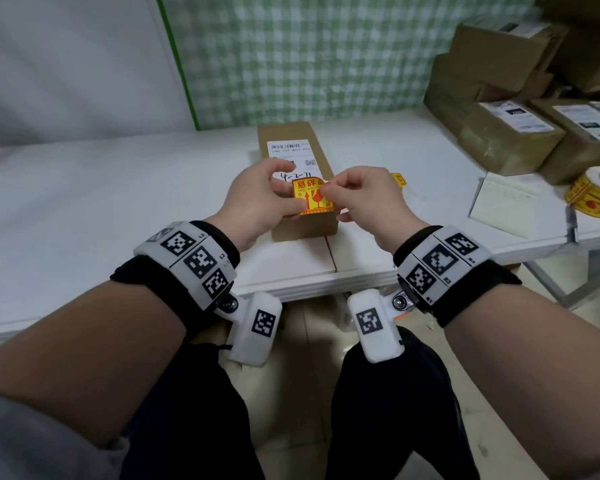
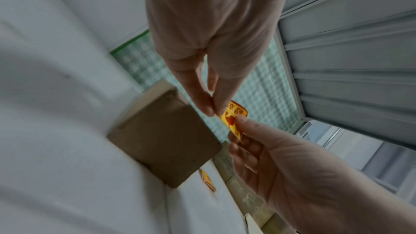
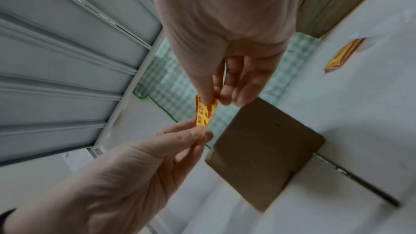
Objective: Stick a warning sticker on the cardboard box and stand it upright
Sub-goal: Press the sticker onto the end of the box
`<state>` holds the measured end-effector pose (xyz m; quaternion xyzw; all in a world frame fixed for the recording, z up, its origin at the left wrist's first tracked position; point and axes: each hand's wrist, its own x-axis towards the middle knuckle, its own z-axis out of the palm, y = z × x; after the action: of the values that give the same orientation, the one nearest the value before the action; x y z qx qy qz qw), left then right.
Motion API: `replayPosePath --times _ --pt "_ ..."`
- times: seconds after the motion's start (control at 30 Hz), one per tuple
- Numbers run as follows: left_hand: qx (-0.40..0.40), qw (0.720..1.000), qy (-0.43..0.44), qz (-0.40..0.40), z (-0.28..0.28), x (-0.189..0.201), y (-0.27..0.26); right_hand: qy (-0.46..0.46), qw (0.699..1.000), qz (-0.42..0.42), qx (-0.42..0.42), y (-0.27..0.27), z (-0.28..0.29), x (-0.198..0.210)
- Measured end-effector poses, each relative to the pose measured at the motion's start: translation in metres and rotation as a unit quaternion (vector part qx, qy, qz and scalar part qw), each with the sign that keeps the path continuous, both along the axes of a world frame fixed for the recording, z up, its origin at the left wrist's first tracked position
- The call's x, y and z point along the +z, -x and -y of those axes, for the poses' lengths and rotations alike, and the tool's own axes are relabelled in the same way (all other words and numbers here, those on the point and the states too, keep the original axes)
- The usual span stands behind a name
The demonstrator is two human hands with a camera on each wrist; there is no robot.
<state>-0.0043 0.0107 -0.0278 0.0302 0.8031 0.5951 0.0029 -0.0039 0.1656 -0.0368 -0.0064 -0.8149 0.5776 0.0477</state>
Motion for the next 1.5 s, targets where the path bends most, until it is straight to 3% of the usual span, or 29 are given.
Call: replayPosePath --times 0.2,0.3,0.5,0.7,1.4,1.5 --pt "0.074 0.984 0.15 -0.054 0.006 -0.02 -0.013 -0.09 0.994 -0.017 -0.063 -0.013 0.012 -0.025" --pt "0.097 0.976 0.177 -0.077 0.001 -0.031 -0.021 -0.133 0.986 -0.011 -0.096 -0.017 0.018 -0.038" --pt "0.125 0.984 0.131 -0.001 0.004 -0.05 -0.016 -0.117 0.99 -0.017 -0.072 -0.014 0.021 -0.05" --pt "0.142 0.988 0.051 -0.007 -0.006 -0.057 -0.012 -0.124 0.987 -0.034 -0.097 -0.013 0.022 -0.051" --pt "0.174 0.982 0.075 -0.021 -0.005 -0.066 0.005 -0.142 0.975 -0.013 -0.168 0.003 0.021 -0.064" --pt "0.166 0.979 0.116 -0.014 0.003 -0.066 0.01 -0.144 0.976 -0.019 -0.162 0.005 0.015 -0.061"
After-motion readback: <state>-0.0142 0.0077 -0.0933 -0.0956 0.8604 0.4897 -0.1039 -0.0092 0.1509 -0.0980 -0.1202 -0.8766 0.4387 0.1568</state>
